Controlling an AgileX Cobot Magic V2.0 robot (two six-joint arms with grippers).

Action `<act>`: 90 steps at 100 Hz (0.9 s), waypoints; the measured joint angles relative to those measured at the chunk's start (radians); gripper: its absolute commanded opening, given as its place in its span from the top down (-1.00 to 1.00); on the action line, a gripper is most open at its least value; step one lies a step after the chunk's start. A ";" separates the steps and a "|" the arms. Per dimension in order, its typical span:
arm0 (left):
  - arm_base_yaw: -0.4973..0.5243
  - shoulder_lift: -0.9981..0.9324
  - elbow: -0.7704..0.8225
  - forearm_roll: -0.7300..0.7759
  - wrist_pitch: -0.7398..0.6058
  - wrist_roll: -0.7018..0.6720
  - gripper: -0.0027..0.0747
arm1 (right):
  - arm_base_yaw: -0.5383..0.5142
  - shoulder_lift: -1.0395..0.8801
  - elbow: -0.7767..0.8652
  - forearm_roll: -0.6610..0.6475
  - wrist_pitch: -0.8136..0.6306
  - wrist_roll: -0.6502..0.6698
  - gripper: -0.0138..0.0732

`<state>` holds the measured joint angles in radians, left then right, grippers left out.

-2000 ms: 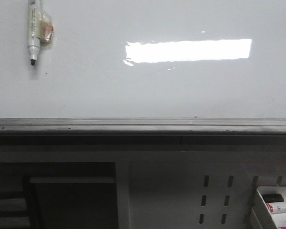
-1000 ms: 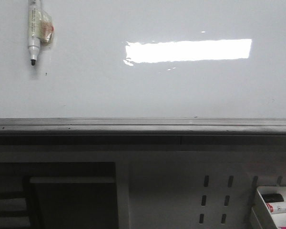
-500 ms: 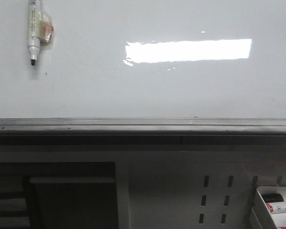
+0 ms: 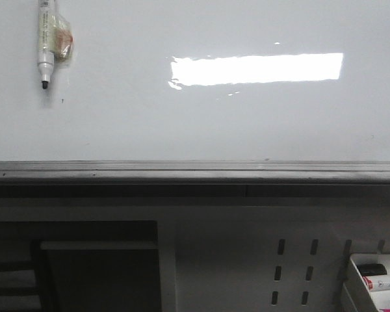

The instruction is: Write number 4 on whiteboard

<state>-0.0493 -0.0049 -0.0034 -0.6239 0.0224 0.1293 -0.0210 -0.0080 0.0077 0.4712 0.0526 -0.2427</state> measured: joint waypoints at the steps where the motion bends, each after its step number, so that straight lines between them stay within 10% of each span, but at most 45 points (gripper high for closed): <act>1: 0.000 0.000 0.000 -0.017 0.000 0.000 0.98 | 0.000 0.000 0.000 0.019 -0.003 0.000 0.83; 36: 0.000 0.011 -0.111 -0.002 0.111 -0.002 0.98 | 0.000 0.025 -0.138 0.142 0.170 -0.047 0.83; 90: 0.000 0.470 -0.478 0.256 0.387 0.081 0.95 | 0.000 0.554 -0.491 0.085 0.474 -0.068 0.77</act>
<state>-0.0493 0.4654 -0.4810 -0.3679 0.4093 0.2103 -0.0210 0.5464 -0.4831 0.5560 0.5270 -0.3106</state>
